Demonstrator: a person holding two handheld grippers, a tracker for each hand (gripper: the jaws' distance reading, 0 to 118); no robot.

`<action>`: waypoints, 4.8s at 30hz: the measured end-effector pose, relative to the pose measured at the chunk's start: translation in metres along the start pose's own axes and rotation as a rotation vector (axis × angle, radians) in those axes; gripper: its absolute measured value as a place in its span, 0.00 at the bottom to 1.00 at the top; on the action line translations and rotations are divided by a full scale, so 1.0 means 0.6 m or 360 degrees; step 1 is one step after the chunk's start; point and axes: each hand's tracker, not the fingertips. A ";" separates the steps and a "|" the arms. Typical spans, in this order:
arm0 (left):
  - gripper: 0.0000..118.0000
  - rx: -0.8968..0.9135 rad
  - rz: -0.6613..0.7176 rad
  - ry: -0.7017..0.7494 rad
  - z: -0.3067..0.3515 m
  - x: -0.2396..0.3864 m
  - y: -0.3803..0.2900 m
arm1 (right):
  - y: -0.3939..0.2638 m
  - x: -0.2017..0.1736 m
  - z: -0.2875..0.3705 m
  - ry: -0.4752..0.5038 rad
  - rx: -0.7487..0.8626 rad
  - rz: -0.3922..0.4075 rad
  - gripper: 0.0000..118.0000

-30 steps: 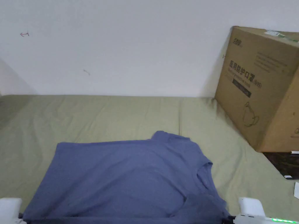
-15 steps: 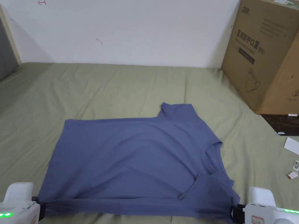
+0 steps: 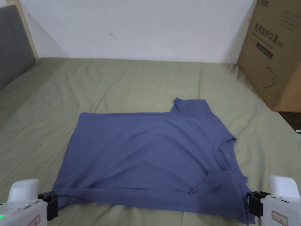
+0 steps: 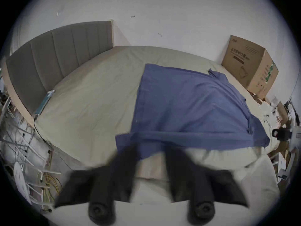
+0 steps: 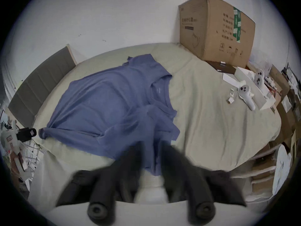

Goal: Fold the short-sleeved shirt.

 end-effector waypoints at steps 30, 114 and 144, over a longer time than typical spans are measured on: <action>0.01 -0.0164 0.0101 -0.0035 -0.124 -0.082 0.029 | -0.027 0.000 -0.044 0.0026 -0.0214 -0.0142 0.00; 0.04 -0.0403 0.0074 0.0121 -0.218 -0.042 0.133 | 0.108 0.059 -0.194 -0.0152 -0.0229 -0.0178 0.59; 0.04 -0.0422 -0.0145 0.0168 -0.122 -0.071 0.109 | 0.011 0.104 -0.076 -0.0122 -0.0360 -0.0185 0.03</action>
